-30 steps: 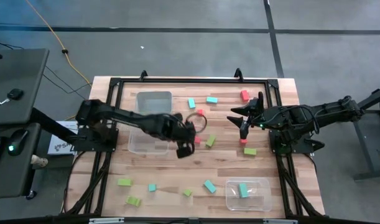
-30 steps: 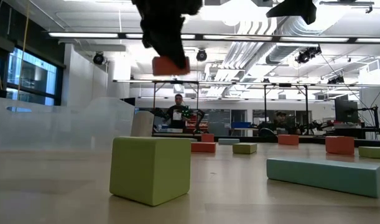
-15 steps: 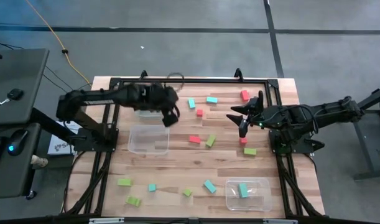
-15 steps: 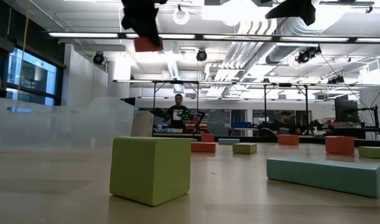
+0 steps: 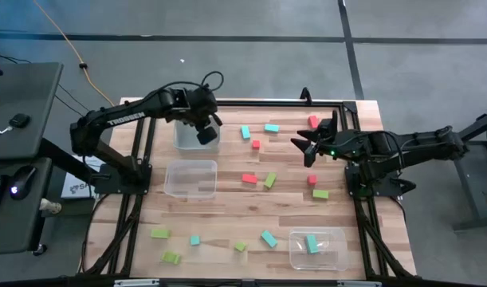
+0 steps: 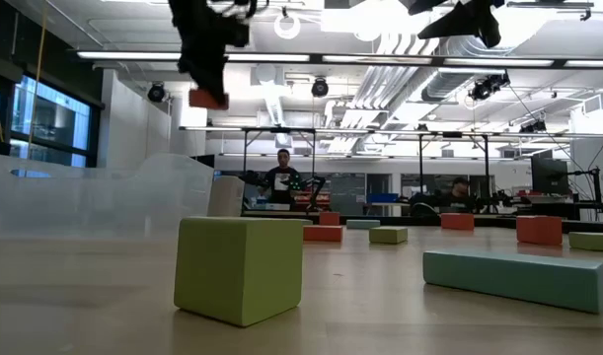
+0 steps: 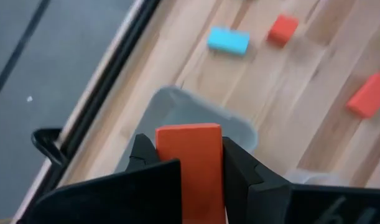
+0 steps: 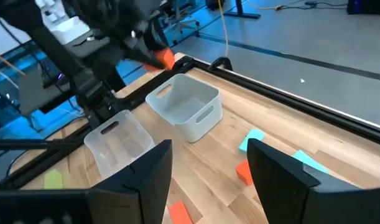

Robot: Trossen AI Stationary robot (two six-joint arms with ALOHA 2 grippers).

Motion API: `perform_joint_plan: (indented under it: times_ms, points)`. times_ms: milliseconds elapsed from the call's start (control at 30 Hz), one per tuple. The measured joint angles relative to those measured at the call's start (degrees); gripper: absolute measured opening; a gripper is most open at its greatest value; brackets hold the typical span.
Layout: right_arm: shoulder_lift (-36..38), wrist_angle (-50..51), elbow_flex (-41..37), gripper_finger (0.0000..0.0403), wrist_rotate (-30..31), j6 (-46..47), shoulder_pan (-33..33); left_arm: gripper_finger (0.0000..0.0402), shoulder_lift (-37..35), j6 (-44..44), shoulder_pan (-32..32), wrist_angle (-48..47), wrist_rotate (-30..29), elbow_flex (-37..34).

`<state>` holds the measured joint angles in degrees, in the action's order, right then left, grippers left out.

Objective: Sort & place blocks by color
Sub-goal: Put the orange block into the gray bin

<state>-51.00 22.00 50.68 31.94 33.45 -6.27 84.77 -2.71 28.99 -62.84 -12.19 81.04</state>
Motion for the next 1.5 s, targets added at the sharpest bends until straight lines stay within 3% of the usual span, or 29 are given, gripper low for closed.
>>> perform_joint_plan:
  times_ms: [167,467,667,933,1500]
  points:
    - [0.00,0.00,0.00,0.0197,-0.01,1.88,1.61,0.0021,-0.22,3.80,3.27,0.66,2.79,-5.94]
    - [0.00,0.00,0.00,0.0197,0.00,5.32,4.93,0.0021,0.26,5.96,8.94,11.72,9.71,-15.68]
    - [0.00,0.00,0.00,0.0197,0.01,5.96,6.30,0.0021,1.20,7.27,11.34,14.96,10.91,-20.13]
    - [-0.02,0.00,0.00,0.0197,0.02,7.72,8.51,0.0021,4.70,8.92,12.63,18.79,13.69,-22.50]
    - [-0.02,0.00,-0.02,0.0197,2.36,7.70,9.30,0.0026,12.99,7.42,12.66,21.97,13.27,-23.21]
